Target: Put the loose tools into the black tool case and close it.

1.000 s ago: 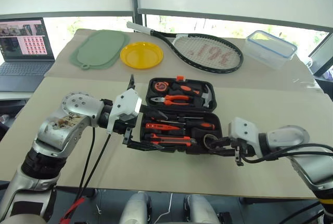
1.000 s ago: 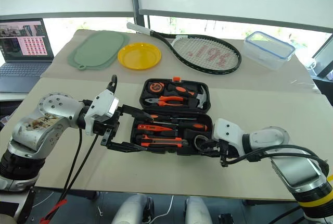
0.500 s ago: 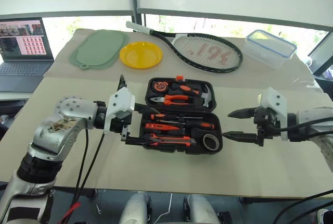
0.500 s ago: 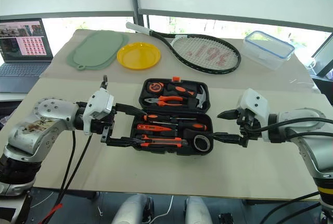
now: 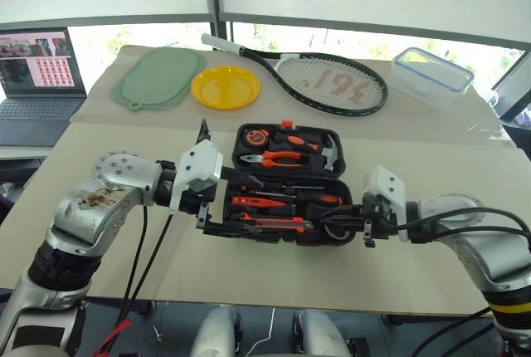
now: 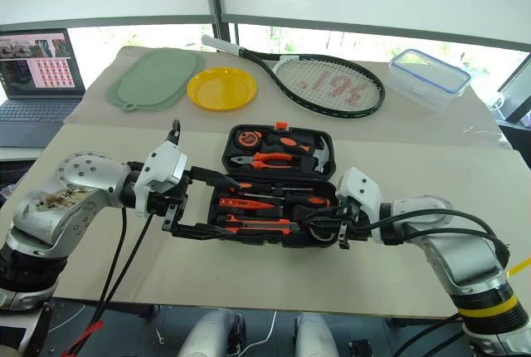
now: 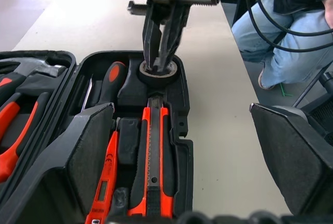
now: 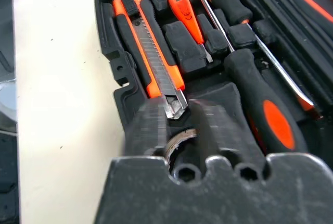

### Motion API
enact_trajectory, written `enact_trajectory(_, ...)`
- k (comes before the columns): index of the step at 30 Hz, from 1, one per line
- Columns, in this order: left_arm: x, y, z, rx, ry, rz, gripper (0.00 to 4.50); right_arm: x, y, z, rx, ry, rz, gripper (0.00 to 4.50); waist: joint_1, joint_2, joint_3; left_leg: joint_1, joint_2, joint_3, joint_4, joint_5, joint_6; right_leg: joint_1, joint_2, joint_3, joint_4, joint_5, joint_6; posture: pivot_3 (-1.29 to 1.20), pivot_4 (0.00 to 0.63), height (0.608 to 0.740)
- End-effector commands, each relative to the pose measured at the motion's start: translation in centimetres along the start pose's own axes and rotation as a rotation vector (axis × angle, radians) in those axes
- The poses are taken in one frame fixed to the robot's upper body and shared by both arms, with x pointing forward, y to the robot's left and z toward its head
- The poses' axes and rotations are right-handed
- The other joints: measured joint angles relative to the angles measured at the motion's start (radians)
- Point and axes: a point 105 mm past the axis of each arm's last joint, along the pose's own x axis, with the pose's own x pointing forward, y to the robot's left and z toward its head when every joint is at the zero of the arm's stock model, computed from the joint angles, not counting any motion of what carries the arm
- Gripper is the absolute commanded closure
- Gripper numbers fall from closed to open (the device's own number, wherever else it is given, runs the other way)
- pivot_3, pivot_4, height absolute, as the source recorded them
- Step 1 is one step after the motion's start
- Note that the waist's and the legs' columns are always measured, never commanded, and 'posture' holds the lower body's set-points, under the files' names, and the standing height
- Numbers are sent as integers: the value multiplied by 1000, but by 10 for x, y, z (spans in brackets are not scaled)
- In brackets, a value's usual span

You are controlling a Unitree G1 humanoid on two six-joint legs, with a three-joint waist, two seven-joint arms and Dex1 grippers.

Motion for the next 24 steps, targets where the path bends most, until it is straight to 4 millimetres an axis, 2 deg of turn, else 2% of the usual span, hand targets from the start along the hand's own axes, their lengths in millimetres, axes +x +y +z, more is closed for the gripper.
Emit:
enact_trajectory(1, -1, 1, 9, 54, -1, 0, 0, 2, -6, -2, -38, 15, -33, 4437, 0, 0, 0, 0, 0, 0, 0, 0, 0, 0, 0, 0, 0, 0, 0, 0, 150, 738)
enact_trajectory(6, -1, 2, 9, 58, 0, 3, 0, 2, -6, -24, -35, 113, -38, 4437, 1, 0, 0, 0, 0, 0, 0, 0, 0, 0, 0, 0, 0, 0, 0, 0, 150, 738)
enact_trajectory(9, -1, 3, 9, 59, -1, 6, 0, 0, -8, -27, -34, 122, -49, 4437, 2, 0, 0, 0, 0, 0, 0, 0, 0, 1, 0, 0, 0, 0, 0, 0, 150, 738)
enact_trajectory(12, -2, 4, 9, 58, 0, 10, 0, -6, -8, -9, -24, 46, -49, 4437, 3, 0, 0, 1, 0, 0, 0, 0, 0, 1, 0, 0, 0, 0, 0, 0, 150, 738)
enact_trajectory(16, -5, 6, 7, 49, 1, 41, 0, -25, -5, 30, -4, -103, -30, 4437, 1, 1, 0, 0, 0, 0, 0, 0, 0, 0, 0, 0, 0, 0, 0, 0, 150, 738)
enact_trajectory(19, -15, 17, -1, 8, -2, 141, 0, -45, -24, 37, 31, -131, -128, 4437, -1, 0, 0, 0, 0, 0, 0, 0, 0, 0, 0, 0, 0, 0, 0, 0, 150, 738)
enact_trajectory(24, -41, 42, -31, -118, 42, 359, 0, -69, -64, 14, 59, -53, -326, 4437, -1, 0, 0, 1, 0, 0, 0, 0, 0, 1, 0, 0, 0, 0, 0, 0, 150, 738)
